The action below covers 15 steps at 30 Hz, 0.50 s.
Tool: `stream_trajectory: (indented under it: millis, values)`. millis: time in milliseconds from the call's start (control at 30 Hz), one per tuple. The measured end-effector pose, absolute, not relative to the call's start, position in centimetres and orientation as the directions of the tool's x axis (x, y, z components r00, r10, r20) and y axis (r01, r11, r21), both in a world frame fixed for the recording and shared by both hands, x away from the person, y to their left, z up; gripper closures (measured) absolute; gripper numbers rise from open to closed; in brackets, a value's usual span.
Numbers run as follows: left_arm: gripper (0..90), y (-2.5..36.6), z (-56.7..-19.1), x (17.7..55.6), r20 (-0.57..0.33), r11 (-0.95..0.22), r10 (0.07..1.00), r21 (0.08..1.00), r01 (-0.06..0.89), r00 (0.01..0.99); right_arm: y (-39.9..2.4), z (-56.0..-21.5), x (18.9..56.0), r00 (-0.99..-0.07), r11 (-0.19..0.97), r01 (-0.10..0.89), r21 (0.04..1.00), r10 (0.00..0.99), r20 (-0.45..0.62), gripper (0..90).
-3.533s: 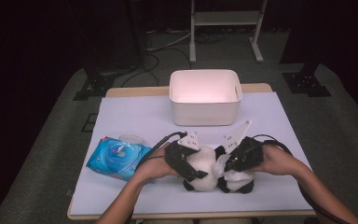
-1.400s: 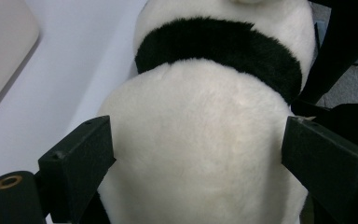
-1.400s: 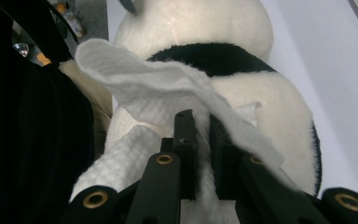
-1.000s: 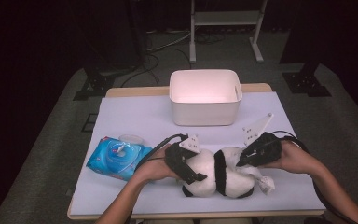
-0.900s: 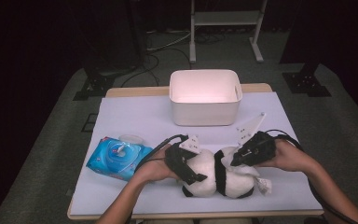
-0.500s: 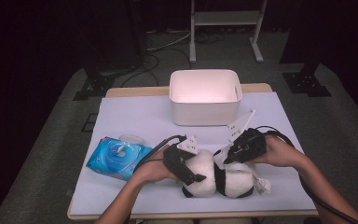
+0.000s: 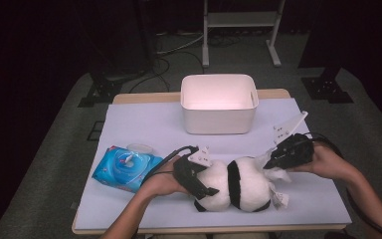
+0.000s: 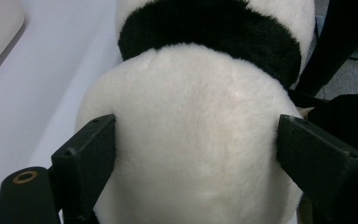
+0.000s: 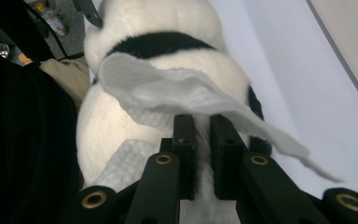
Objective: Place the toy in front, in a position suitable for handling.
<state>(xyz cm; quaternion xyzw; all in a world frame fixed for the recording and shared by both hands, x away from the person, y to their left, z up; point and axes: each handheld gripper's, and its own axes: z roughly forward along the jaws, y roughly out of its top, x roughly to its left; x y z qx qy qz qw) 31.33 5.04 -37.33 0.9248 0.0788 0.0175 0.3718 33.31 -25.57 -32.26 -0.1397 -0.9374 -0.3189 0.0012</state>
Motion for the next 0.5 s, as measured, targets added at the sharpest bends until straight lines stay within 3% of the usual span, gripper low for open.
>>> stream_trajectory:
  millis: [233, 500]
  values:
    - [14.5, 4.8, -37.2, 31.4, -0.002, -0.713, 0.139, 0.694, 0.101, 0.990, -25.5, -32.4, 34.0, -0.959, 0.752, 0.274, 0.599, 0.262, 0.110, 81.0]
    - [14.5, 4.6, -37.1, 31.1, 0.015, -0.724, 0.130, 0.685, 0.085, 0.991, -22.1, -32.2, 35.4, -0.970, 0.786, 0.242, 0.569, 0.217, 0.114, 80.9]
